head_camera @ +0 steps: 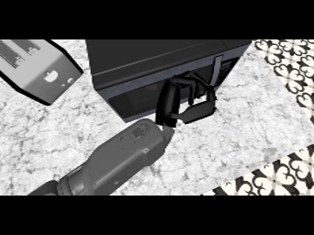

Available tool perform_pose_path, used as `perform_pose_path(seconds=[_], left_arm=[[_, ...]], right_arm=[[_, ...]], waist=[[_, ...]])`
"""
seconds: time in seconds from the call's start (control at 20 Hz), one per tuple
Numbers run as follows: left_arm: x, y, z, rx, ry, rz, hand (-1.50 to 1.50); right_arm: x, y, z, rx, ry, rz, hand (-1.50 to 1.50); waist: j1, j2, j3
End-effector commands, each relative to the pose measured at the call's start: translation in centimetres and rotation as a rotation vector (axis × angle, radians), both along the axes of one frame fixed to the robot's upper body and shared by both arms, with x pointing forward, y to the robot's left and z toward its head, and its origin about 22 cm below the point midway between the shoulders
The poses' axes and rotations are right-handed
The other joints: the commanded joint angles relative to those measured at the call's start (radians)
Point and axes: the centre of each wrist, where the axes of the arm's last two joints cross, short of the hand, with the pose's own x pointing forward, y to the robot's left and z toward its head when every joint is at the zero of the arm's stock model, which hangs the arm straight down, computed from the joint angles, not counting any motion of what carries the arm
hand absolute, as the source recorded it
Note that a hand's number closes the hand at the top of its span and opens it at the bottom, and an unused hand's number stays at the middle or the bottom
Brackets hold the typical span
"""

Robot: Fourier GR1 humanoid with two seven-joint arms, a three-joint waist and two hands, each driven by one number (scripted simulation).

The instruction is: Pick up the milk, place it into the microwave and close the microwave

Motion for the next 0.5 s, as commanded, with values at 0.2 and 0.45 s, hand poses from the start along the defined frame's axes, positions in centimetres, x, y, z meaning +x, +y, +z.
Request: perform_pose_path(seconds=[0.2, 0.45], left_arm=[[1.8, 0.6, 0.3, 0.001, -0.001, 0.049, 1.5], [2.0, 0.5, 0.5, -0.017, -0.003, 0.053, 1.5]], right_arm=[[0.1, -0.4, 0.7, 0.002, 0.009, 0.008, -1.5], [0.5, -0.6, 1.7, 0.001, -0.013, 0.012, -1.5]], waist=[[-0.022, 0.015, 0.0], [-0.012, 0.018, -0.001]])
